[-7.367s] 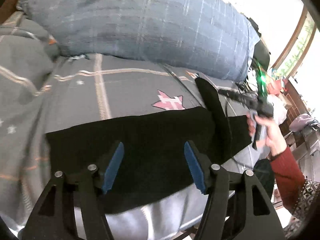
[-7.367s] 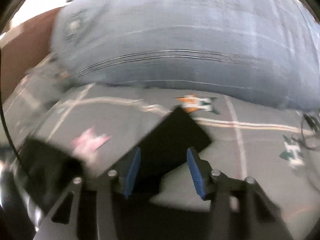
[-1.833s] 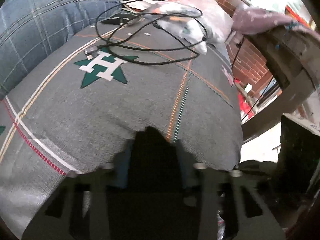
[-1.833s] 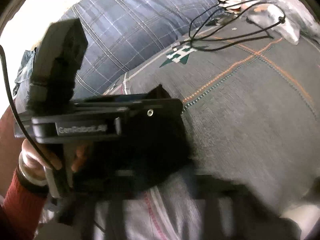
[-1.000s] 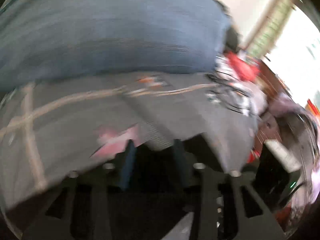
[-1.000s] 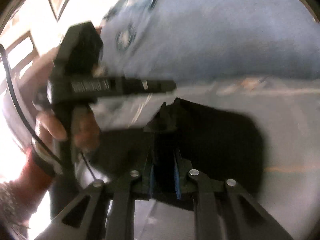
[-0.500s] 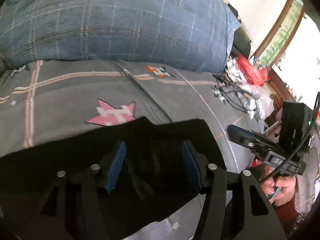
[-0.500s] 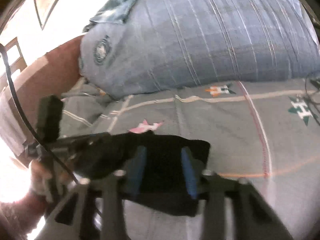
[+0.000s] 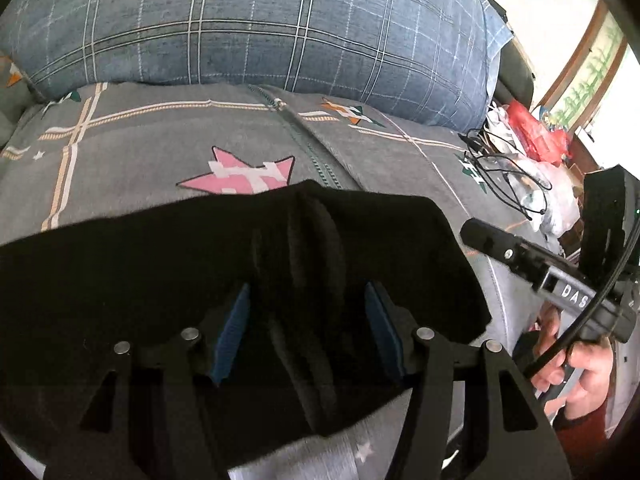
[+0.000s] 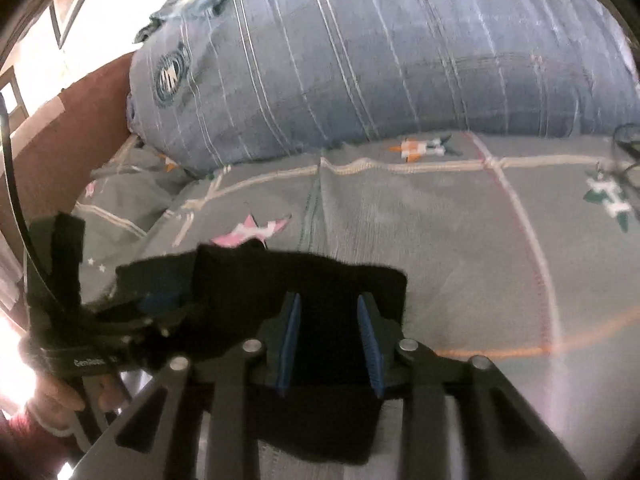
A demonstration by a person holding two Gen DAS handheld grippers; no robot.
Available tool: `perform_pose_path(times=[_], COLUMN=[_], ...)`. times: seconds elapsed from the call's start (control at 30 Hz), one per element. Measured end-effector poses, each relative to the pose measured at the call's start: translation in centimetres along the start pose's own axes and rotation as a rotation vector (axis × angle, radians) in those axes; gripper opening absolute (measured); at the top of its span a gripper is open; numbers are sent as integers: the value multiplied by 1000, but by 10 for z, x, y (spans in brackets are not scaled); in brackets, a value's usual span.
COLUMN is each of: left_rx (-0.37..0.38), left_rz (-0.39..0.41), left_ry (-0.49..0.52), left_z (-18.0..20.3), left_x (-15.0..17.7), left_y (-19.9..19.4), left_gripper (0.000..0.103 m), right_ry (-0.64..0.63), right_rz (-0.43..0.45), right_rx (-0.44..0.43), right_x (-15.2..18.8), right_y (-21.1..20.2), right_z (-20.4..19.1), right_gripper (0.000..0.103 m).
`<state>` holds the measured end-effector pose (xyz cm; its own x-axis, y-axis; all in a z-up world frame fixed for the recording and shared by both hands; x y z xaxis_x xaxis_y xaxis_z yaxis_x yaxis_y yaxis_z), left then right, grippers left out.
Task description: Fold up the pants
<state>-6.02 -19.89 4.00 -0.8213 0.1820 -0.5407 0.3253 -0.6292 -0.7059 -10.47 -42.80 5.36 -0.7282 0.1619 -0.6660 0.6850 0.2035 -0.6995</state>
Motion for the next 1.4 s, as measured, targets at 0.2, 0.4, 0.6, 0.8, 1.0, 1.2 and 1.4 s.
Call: perform_pose_path(times=[0.2,0.4,0.6,0.8,1.0,1.2,1.4], left_rx=[-44,-63,-102,-127,-159,-226,-296], left_rz=[12,36,67,104,149,195,236], left_ry=[6,-8,-14,-53,-109,-213,-289], left_z=[3,3,3,-6,-28,-59,-85], left_x=[12,14,17,19,31,53,69], left_y=[-6,-7,-22,-46,-74,-100,-118], left_gripper=[58,58,70,73,75,78,78], right_ry=[-12,4,5,-2,-37,-55,-72], right_rz=[0,-54,6,31,31,10,-12], right_rx=[-19,-9,-55,-68,-94,-102,-140], right_x=[11,34,20,7,4,-2,-5], right_y=[-11,4,-22,-21,-14,5,15], right_z=[-12,-13,-24,-38,-56,-67,-82], right_gripper=[31,31,39,44,44,44,44])
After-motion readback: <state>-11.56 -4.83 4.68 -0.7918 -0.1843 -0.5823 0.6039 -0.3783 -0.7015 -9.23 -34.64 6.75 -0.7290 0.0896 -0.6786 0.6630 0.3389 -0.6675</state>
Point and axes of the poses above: each gripper's, at about its wrist camera, not at the fingertips, and y roughly the way its jaws point, z to its right, x to its underside, the point moved 2 cm from there along y, roughly the way its jaws point, and after that the axes turned 7 degrees about x, right-handed, at the moved point
